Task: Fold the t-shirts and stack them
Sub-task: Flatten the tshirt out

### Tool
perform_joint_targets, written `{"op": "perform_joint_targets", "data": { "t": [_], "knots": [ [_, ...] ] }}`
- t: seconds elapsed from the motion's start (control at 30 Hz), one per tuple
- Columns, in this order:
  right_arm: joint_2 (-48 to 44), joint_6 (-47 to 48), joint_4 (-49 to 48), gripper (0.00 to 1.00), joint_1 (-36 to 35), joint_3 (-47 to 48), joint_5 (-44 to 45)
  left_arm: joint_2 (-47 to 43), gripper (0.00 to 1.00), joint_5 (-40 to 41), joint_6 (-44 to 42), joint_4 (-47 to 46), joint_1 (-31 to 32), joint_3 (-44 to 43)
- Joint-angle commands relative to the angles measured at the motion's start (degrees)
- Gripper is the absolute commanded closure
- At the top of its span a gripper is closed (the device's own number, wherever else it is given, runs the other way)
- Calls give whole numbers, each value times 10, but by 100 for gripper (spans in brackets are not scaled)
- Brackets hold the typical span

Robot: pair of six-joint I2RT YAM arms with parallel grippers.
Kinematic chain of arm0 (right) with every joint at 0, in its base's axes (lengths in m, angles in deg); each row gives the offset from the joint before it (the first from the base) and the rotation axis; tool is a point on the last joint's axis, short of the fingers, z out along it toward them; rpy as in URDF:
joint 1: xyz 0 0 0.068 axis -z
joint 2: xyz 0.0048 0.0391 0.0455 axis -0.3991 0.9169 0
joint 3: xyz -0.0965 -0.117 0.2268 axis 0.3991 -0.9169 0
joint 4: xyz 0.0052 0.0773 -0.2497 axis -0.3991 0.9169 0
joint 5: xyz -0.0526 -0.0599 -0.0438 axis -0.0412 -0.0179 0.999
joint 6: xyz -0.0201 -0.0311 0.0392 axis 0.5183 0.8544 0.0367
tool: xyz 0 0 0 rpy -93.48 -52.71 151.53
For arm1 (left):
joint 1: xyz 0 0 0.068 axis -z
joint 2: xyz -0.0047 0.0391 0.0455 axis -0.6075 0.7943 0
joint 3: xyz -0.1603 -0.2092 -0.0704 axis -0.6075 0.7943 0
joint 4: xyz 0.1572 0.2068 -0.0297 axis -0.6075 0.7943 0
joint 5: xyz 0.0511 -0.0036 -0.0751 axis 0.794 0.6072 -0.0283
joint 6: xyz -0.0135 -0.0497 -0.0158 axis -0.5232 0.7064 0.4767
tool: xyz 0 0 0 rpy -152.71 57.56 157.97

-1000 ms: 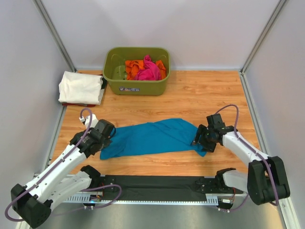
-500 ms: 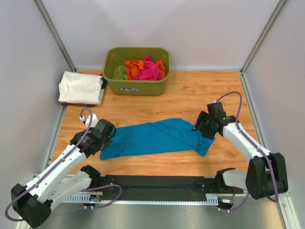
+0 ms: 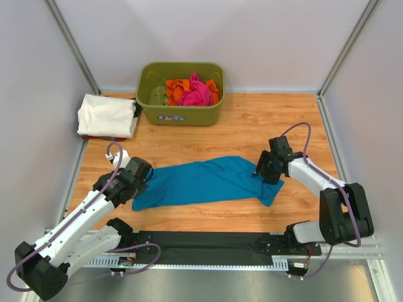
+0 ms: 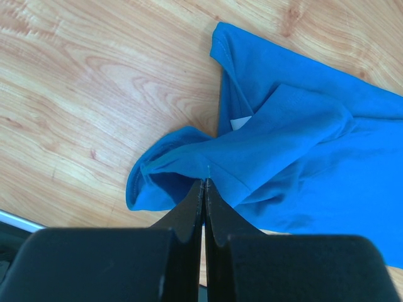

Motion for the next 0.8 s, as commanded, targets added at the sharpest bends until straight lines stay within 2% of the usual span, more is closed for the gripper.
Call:
{"op": "perform_joint_targets", "data": {
  "t": [0.0,0.03,0.17,0.3,0.5,0.63,0.77],
  "knots": [
    [13,1,-29,46,-1,-9,-12,1,100,7,-7,-6,-3,-14],
    [13,1,-30,46,-1,-11,-12,0,100,8,-7,-4,-3,-14],
    [9,1,-26,61,-1,-11,-16,-2,100,12,-6,3,-3,-15],
    [-9,-1,-6,100,-1,-1,-10,-8,100,16,-5,8,-3,-19],
    [-51,-3,23,100,-1,48,21,-16,100,56,-47,23,-3,-74],
    [-45,5,7,100,-1,80,17,-9,100,95,-76,43,-3,-148],
    [-27,24,-2,100,-1,117,16,4,100,122,-98,39,-3,-186]
  ]
}}
